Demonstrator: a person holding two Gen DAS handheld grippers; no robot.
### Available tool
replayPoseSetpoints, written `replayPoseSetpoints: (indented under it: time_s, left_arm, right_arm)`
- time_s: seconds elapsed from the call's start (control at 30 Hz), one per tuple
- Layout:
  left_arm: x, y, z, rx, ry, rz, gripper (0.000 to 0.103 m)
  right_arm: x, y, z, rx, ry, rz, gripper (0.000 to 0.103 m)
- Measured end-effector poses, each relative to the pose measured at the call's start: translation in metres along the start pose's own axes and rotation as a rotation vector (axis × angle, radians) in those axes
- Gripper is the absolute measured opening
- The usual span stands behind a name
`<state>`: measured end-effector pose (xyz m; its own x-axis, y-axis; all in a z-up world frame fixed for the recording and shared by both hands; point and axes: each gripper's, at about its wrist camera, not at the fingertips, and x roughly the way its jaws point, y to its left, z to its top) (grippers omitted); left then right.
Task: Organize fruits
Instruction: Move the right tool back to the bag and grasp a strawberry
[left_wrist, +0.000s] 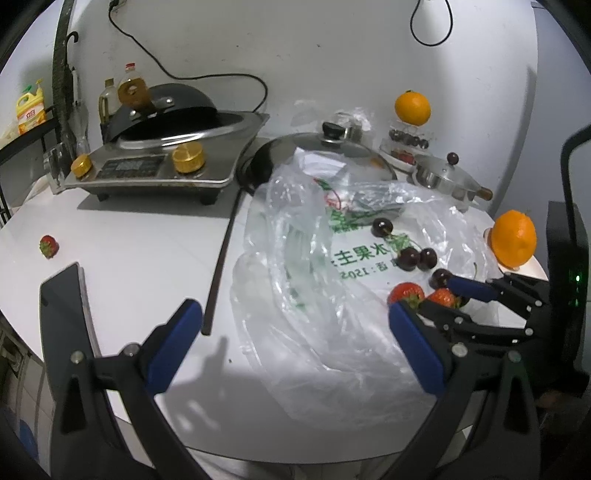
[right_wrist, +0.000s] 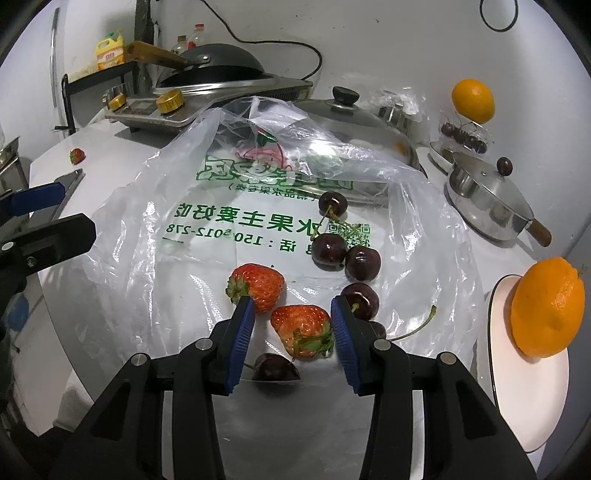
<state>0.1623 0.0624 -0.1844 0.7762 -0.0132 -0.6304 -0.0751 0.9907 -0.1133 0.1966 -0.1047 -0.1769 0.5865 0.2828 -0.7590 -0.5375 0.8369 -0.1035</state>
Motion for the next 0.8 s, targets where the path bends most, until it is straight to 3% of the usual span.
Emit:
replayPoseSetpoints:
  time_s: [0.47,0.63,0.8]
  left_arm:
    - [-0.005,-0.007,0.001,0.016,-0.009,-0.007,0.102]
    - [-0.005,-0.008,0.0,0.016,-0.005,-0.007,0.102]
    - [-0.006,-0.007,-0.001,0.015,-0.008,-0.009,0.102]
  right_arm:
    - [0.001,-0.006,-0.001,0.027,0.014,0.042,0.048]
    - [0.0,0.001,-0.005,-0.025,0.009,0.022,0.048]
    - [-0.003,0.007,-0.008,-0.094,-0.003,-0.026,0.036]
